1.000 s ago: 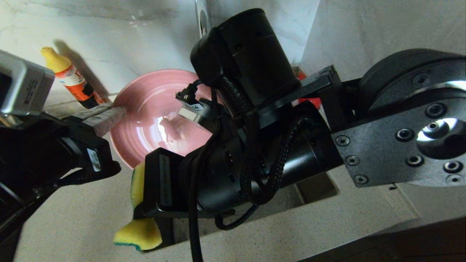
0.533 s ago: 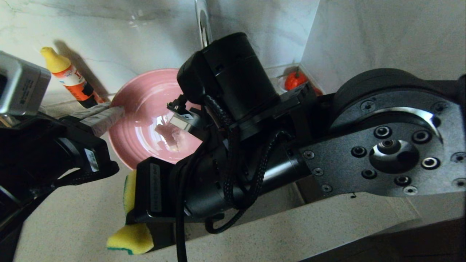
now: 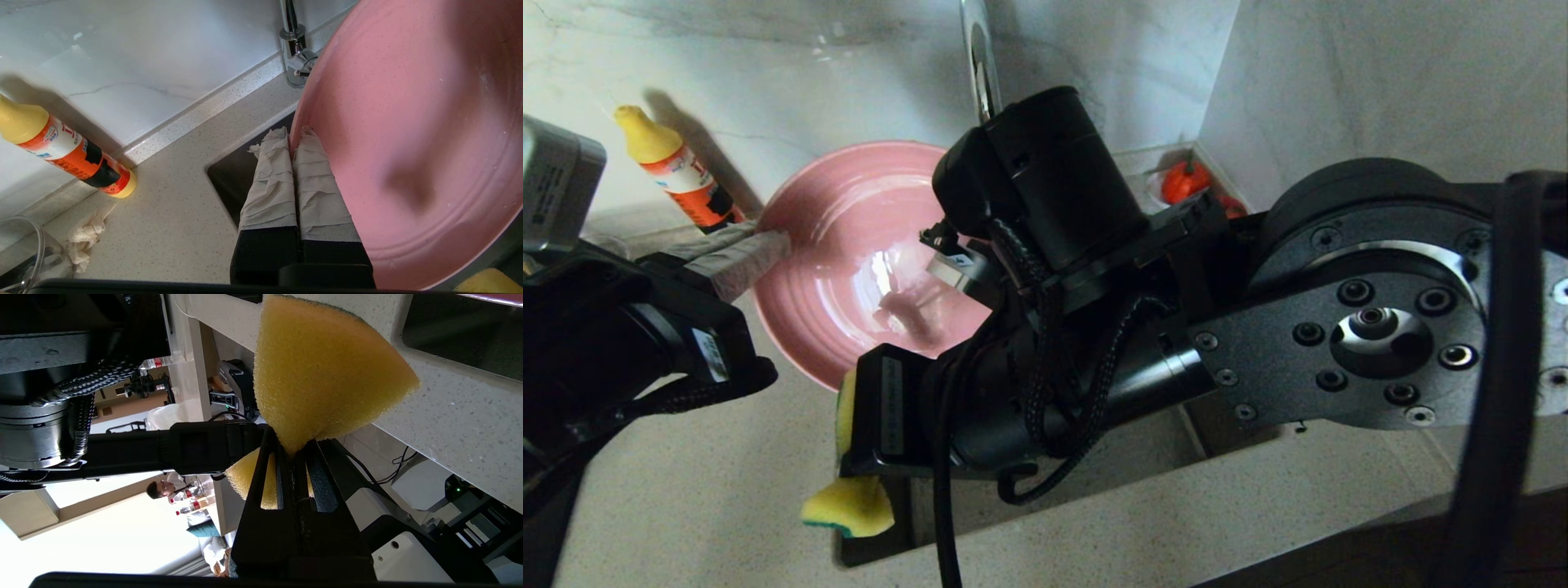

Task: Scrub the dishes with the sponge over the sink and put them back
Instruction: Wipe the plate

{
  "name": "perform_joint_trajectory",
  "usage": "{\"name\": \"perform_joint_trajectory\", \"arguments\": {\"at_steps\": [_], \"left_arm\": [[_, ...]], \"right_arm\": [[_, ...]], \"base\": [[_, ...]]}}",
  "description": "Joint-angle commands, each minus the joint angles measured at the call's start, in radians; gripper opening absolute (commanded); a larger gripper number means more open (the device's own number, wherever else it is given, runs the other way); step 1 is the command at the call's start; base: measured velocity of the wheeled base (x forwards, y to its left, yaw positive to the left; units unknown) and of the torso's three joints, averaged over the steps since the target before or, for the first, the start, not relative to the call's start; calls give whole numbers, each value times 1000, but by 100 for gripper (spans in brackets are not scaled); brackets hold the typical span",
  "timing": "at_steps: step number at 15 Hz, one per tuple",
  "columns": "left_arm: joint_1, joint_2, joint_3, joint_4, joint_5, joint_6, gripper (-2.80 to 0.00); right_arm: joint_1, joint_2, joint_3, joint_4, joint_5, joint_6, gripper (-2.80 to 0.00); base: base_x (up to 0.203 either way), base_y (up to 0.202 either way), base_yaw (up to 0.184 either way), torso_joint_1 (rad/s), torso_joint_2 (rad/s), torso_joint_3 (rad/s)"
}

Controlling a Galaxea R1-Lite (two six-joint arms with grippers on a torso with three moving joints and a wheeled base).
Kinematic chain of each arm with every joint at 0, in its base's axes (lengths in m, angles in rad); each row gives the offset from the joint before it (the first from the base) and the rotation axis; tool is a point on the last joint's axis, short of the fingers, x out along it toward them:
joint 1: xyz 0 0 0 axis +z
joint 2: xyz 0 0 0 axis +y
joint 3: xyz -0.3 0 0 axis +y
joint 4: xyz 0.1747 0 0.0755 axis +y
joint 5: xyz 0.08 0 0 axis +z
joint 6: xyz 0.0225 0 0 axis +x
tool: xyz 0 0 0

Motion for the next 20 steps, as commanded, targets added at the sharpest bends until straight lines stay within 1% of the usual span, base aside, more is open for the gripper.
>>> {"name": "perform_joint_trajectory", "arguments": {"at_steps": [1,6,10,14,17,20], "left_arm": [[1,-2,-1,-4,3,2,-280],[-1,-16,1,-2,4,2,-280],[-1,-17,2,-2,4,2,-280],[0,-22,5,-2,4,4,-280],[-1,-25,5,13,3,4,-280],[-1,-25,11,15,1,4,-280]], "right_arm": [[-4,0,0,0,-1,5,-280],[-56,-19,0,4,-1,4,-280],[-78,-44,0,9,1,4,-280],[-117,-61,0,19,1,2,-280],[-143,-72,0,18,-1,2,-280],[-150,-91,-2,12,1,0,-280]], "base": [[0,0,0,0,0,0],[0,0,0,0,0,0],[0,0,0,0,0,0],[0,0,0,0,0,0],[0,0,0,0,0,0],[0,0,0,0,0,0]]}}
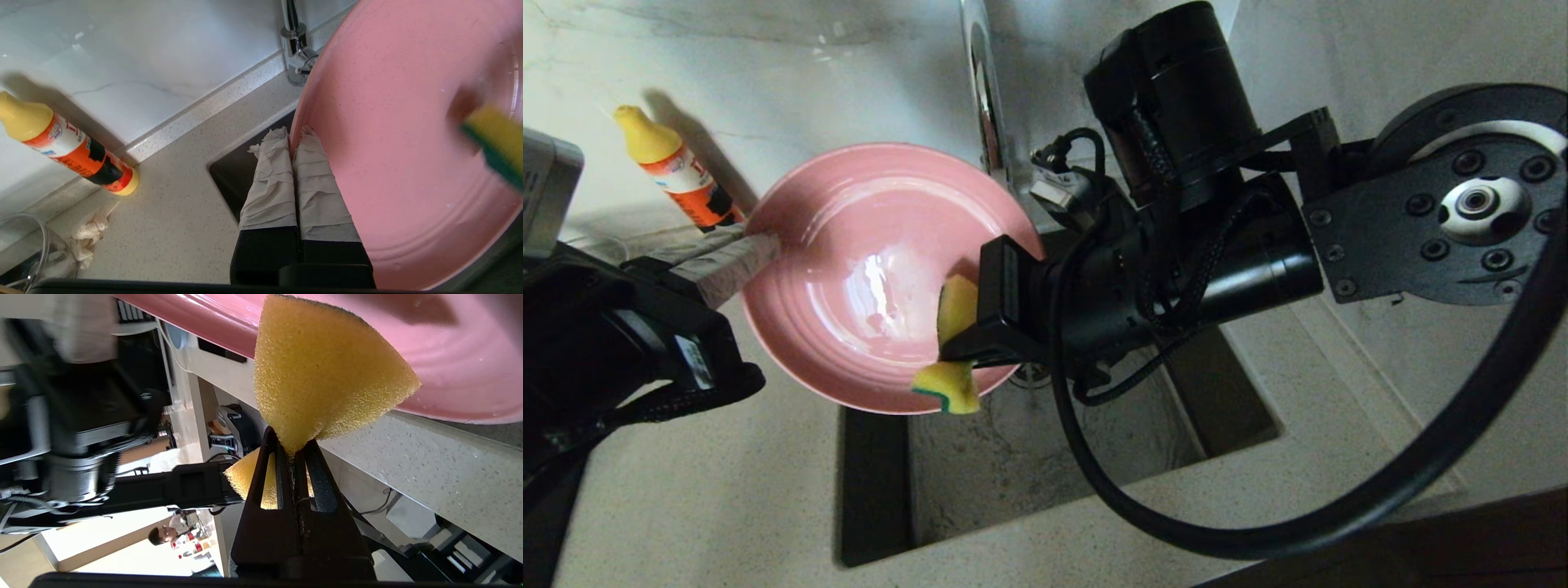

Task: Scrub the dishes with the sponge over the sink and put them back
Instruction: Wipe the plate

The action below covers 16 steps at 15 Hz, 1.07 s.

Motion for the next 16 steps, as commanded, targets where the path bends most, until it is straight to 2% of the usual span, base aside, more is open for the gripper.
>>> {"name": "perform_joint_trajectory", "arguments": {"at_steps": [1,3,9,13,16], "left_arm": [[0,0,8,-5,0,2,-280],[-2,1,12,-4,0,2,-280],[-64,-8,11,34,4,5,-280],[-113,-1,27,62,1,6,-280],[-115,6,40,62,-2,6,-280]], "right_arm": [[-3,-26,-2,-1,2,1,-280],[-3,-34,-2,-3,4,-38,-280],[-18,-4,-3,-34,2,-85,-280],[-31,15,-3,-61,2,-90,-280],[-25,8,-3,-61,4,-90,-280]], "base": [[0,0,0,0,0,0],[0,0,0,0,0,0],[0,0,0,0,0,0],[0,0,0,0,0,0],[0,0,0,0,0,0]]}}
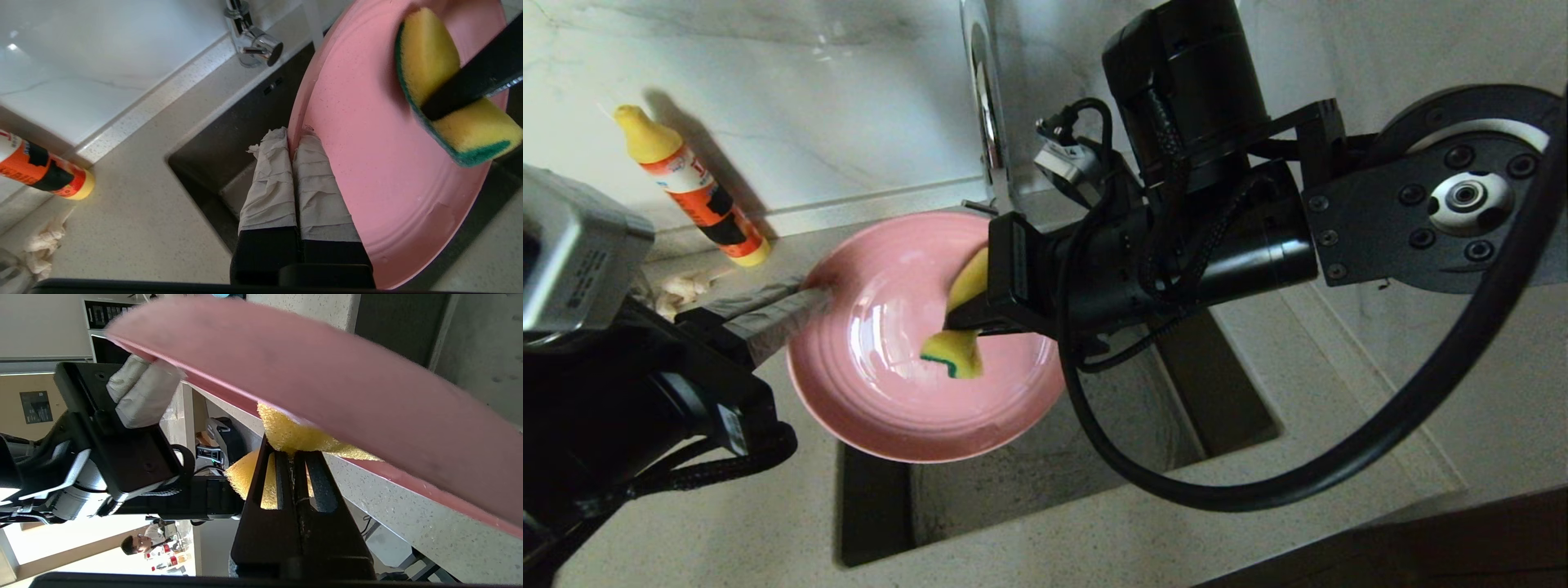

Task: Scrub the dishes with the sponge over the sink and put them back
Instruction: Wipe the plate

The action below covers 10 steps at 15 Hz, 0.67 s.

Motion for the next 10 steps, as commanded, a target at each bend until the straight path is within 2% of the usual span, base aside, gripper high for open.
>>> {"name": "perform_joint_trajectory", "arguments": {"at_steps": [1,10], "left_arm": [[-3,8,12,-3,2,2,-280],[-1,22,-21,-8,13,-1,-280]], "right_arm": [[7,-3,0,6,2,4,-280],[94,30,3,48,4,16,-280]], "base": [[0,0,0,0,0,0],[0,0,0,0,0,0]]}}
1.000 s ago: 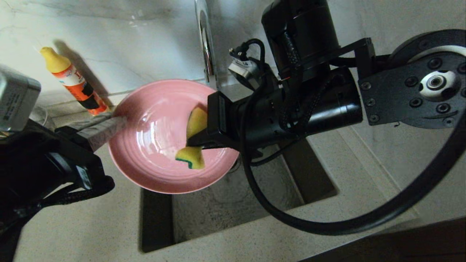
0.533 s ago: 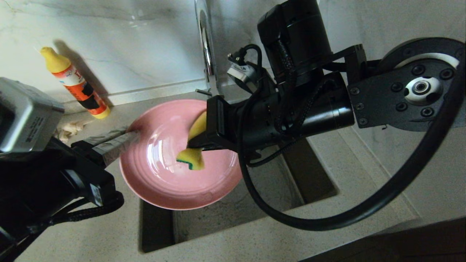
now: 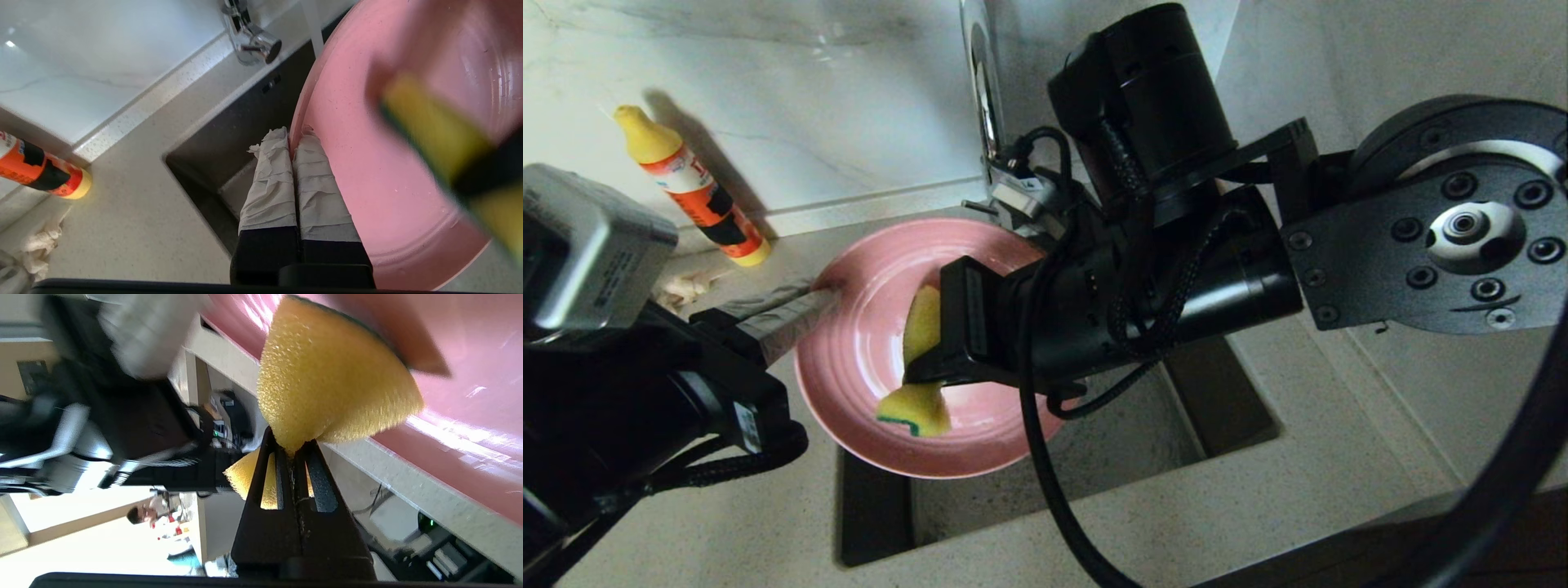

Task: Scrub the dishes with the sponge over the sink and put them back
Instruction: Wipe the plate

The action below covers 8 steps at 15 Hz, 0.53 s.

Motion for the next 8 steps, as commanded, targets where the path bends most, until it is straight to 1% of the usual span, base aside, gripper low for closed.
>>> {"name": "perform_joint_trajectory", "arguments": {"at_steps": [1,8], "left_arm": [[1,1,-19,-3,4,2,-280],[1,-6,-59,3,18,2,-280]], "right_arm": [[15,25,1,6,3,6,-280],[22,24,11,68,0,9,-280]], "base": [[0,0,0,0,0,0],[0,0,0,0,0,0]]}}
